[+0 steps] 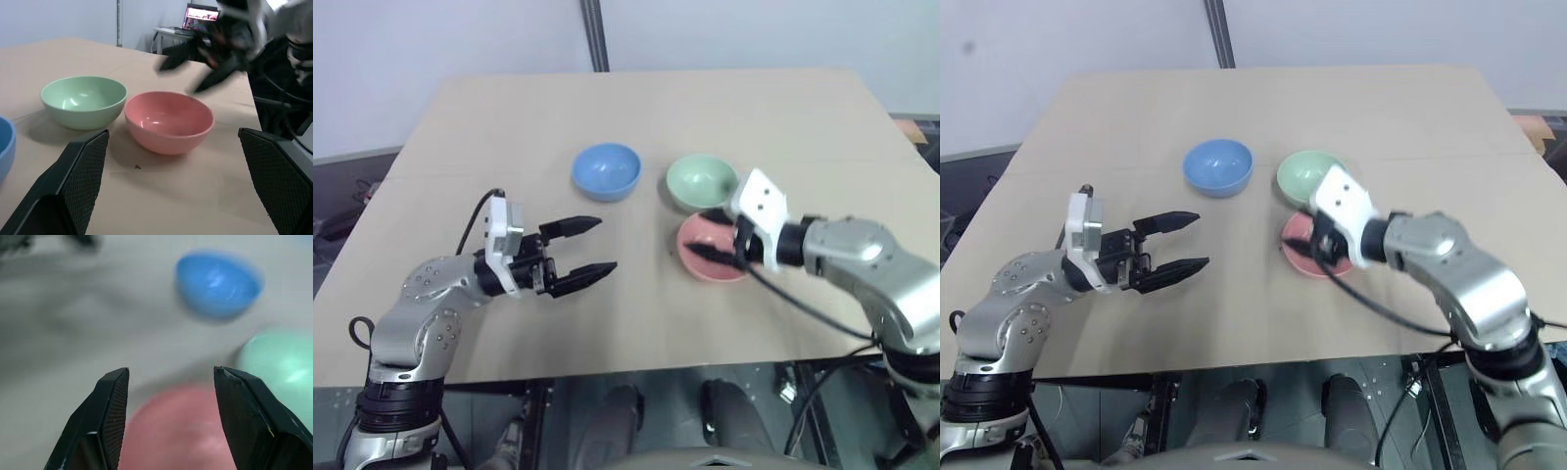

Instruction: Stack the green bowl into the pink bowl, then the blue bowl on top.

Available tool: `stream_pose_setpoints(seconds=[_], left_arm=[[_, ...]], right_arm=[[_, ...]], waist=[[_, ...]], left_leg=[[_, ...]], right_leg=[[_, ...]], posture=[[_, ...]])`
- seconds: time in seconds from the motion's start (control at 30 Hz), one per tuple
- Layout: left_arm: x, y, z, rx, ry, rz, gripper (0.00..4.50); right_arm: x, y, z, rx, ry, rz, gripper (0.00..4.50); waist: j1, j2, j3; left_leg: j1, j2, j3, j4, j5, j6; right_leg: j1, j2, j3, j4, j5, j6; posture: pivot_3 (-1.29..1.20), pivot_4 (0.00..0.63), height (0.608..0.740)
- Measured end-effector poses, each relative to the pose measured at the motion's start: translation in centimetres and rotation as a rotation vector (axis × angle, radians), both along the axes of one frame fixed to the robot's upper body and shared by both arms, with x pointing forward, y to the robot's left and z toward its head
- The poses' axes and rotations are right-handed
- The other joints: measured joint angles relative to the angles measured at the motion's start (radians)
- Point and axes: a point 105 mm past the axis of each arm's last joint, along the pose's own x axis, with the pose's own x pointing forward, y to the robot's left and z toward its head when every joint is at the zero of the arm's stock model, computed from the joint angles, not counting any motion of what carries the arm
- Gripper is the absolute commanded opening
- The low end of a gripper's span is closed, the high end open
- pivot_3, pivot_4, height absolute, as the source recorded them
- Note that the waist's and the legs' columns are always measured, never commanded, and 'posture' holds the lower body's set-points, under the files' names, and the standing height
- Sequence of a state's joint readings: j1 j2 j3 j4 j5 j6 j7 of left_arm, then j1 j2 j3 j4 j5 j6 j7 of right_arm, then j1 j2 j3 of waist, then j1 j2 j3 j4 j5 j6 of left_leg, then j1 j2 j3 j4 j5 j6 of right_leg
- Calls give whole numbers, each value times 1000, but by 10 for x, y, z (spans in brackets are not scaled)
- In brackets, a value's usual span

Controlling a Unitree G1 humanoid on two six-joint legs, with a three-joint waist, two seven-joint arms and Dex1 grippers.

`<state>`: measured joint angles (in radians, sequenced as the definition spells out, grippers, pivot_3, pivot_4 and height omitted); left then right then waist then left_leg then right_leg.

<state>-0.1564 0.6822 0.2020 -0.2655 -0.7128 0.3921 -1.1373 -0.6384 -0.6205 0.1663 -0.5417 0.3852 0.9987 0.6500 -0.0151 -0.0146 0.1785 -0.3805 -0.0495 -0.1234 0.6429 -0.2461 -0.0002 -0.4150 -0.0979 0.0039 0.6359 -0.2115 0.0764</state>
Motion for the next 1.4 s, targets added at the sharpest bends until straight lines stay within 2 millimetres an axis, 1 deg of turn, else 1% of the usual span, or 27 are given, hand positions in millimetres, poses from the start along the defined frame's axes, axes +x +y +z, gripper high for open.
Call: stream_pose_setpoints(seconds=[0.07, 0.1, 0.17, 0.2, 0.23, 0.27, 0.3, 0.33, 0.4, 0.53, 0.57, 0.6, 0.67, 0.7, 0.73, 0.77, 0.8, 0.83, 0.9, 0.97, 1.0, 1.03, 1.07, 1.13, 1.23, 1.33, 1.4], left_arm=[[-1, 1, -2, -6, 11, 1, 4500], [-2, 2, -3, -8, 15, 5, 4500], [-3, 2, -4, -9, 16, 8, 4500], [-3, 2, -4, -9, 16, 8, 4500], [-4, 1, -3, -10, 12, 5, 4500], [-6, 1, -3, -12, 11, 7, 4500], [-9, 1, -3, -11, 9, 14, 4500], [-11, -1, -3, -12, 4, 16, 4500], [-12, 1, -5, -15, 12, 35, 4500], [-9, 1, -4, -24, 3, 90, 4500], [-6, 1, -2, -23, -1, 119, 4500], [-1, 1, 1, -8, -22, 158, 4500], [14, 2, 9, 50, -87, 250, 4500], [26, 2, 19, 129, -154, 302, 4500], [27, 3, 21, 139, -164, 311, 4500], [37, -3, 28, 169, -193, 296, 4500], [43, -3, 35, 195, -221, 295, 4500], [55, -5, 42, 228, -244, 288, 4500], [71, -11, 49, 312, -296, 248, 4500], [91, -25, 53, 432, -364, 161, 4500], [100, -29, 52, 485, -389, 126, 4500], [104, -33, 51, 518, -407, 99, 4500], [112, -42, 47, 560, -428, 47, 4500], [124, -56, 42, 638, -467, -36, 4500], [140, -74, 35, 826, -558, -151, 4500], [149, -87, 32, 938, -611, -203, 4500], [152, -101, 29, 1011, -664, -236, 4500]], right_arm=[[25, -16, 0, -30, -16, -69, 2870], [43, -31, -1, -38, -10, -137, 2870], [54, -39, -2, -35, 1, -181, 2870], [54, -39, -2, -35, 1, -181, 2870], [66, -52, -4, -31, 21, -243, 2870], [77, -59, -5, -10, 40, -287, 2870], [100, -63, 0, 102, 129, -354, 2870], [110, -70, 6, 159, 166, -396, 2870], [119, -68, 9, 247, 234, -411, 2870], [127, -65, 3, 329, 308, -426, 2870], [127, -65, 6, 345, 302, -424, 2870], [127, -67, 12, 366, 272, -415, 2870], [117, -74, 28, 358, 135, -366, 2870], [99, -79, 38, 306, -12, -298, 2870], [96, -79, 38, 299, -26, -285, 2870], [80, -86, 37, 238, -107, -256, 2870], [64, -84, 29, 194, -139, -209, 2870], [46, -82, 17, 144, -159, -166, 3143], [23, -77, -2, 115, -111, -120, 3714], [-6, -73, -14, 116, -53, -86, 4491], [-18, -70, -15, 111, -52, -71, 4491], [-23, -68, -15, 108, -58, -70, 4491], [-28, -70, -13, 106, -82, -101, 4491], [-32, -74, -8, 109, -136, -173, 4491], [-43, -88, -10, 52, -193, -290, 4491], [-50, -93, -16, 38, -189, -349, 4491], [-54, -93, -15, 51, -205, -383, 4491]], waist=[[1, 0, 0], [1, 0, 0], [0, 0, 0], [0, 0, 0], [-1, 0, 0], [-2, 0, 0], [-17, 0, 1], [-19, 0, 1], [-22, 0, 1], [-23, 0, 1], [-21, 1, 1], [-19, 1, 1], [-5, 0, 1], [5, 0, 1], [3, 0, 1], [9, 0, 1], [11, 0, 1], [11, 0, 1], [8, 0, 1], [5, 0, 1], [1, 0, 1], [-6, 0, 1], [-5, 0, 1], [-2, -1, 2], [4, -3, 2], [2, -4, 3], [0, -5, 3]], left_leg=[[-1, -1, 0, 0, 0, 0], [-1, -1, 0, 0, 0, 0], [-1, -1, 1, 0, 0, 0], [-1, -1, 1, 0, 0, 0], [-2, -1, 1, 0, 0, 0], [-2, -1, 1, -2, 0, 0], [-2, -1, 4, -3, 0, -1], [-2, -1, 4, -4, 0, 0], [-2, -1, 5, -5, 0, -1], [-3, -1, 5, -6, 0, -1], [-5, -1, 5, -6, 0, -1], [-7, -2, 6, -6, 0, -1], [-12, -3, 4, -4, 1, -2], [-16, -3, 2, -2, 2, -4], [-16, -3, 2, -2, 2, -5], [-16, -5, 3, -2, 2, -5], [-17, -5, 1, 0, 2, -5], [-17, -6, 1, 1, 2, -5], [-17, -7, 2, 4, 2, -4], [-17, -7, 2, 6, 0, -1], [-16, -7, 3, 7, 0, -1], [-16, -7, 4, 7, 0, 0], [-15, -7, 5, 8, 0, 0], [-16, -6, 4, 9, 0, 0], [-17, -7, 4, 10, 0, 0], [-18, -7, 5, 11, -1, 1], [-18, -7, 5, 11, -2, 3]], right_leg=[[0, -1, 0, -1, 0, 0], [0, -2, 0, -1, 0, 0], [0, -2, 1, -1, 0, 0], [0, -2, 1, -1, 0, 0], [-1, -2, 1, -1, 0, 0], [-2, -2, 1, -1, 0, -1], [-4, -1, 5, -1, 0, -1], [-5, -1, 5, -1, 0, -1], [-5, -1, 5, -1, 0, -1], [-8, -1, 6, -1, 1, -1], [-10, -2, 6, 0, 1, -1], [-12, -2, 6, 1, 1, -1], [-17, -3, 5, 3, 1, -1], [-18, -3, 2, 3, 1, -1], [-18, -3, 3, 3, 1, -1], [-19, -4, 3, 4, 1, 0], [-19, -5, 1, 3, 1, 0], [-18, -5, 1, 4, 1, 0], [-17, -6, 2, 5, 2, 2], [-16, -5, 2, 6, 3, 4], [-15, -5, 3, 5, 3, 4], [-15, -5, 4, 5, 3, 4], [-15, -5, 5, 6, 3, 4], [-15, -4, 5, 6, 3, 5], [-15, -4, 4, 6, 4, 5], [-15, -5, 5, 6, 4, 6], [-15, -5, 6, 6, 4, 7]], posture=[[0, 150, 740], [0, 150, 740], [0, 150, 740], [0, 150, 740], [0, 150, 740], [0, 150, 740], [0, 150, 740], [0, 150, 740], [0, 150, 740], [0, 150, 740], [0, 150, 740], [0, 150, 740], [0, 150, 740], [0, 150, 740], [0, 150, 740], [0, 150, 740], [0, 150, 740], [0, 150, 740], [0, 150, 740], [0, 150, 740], [0, 150, 740], [0, 150, 740], [0, 150, 740], [0, 150, 740], [0, 150, 740], [0, 150, 740], [0, 150, 740]])
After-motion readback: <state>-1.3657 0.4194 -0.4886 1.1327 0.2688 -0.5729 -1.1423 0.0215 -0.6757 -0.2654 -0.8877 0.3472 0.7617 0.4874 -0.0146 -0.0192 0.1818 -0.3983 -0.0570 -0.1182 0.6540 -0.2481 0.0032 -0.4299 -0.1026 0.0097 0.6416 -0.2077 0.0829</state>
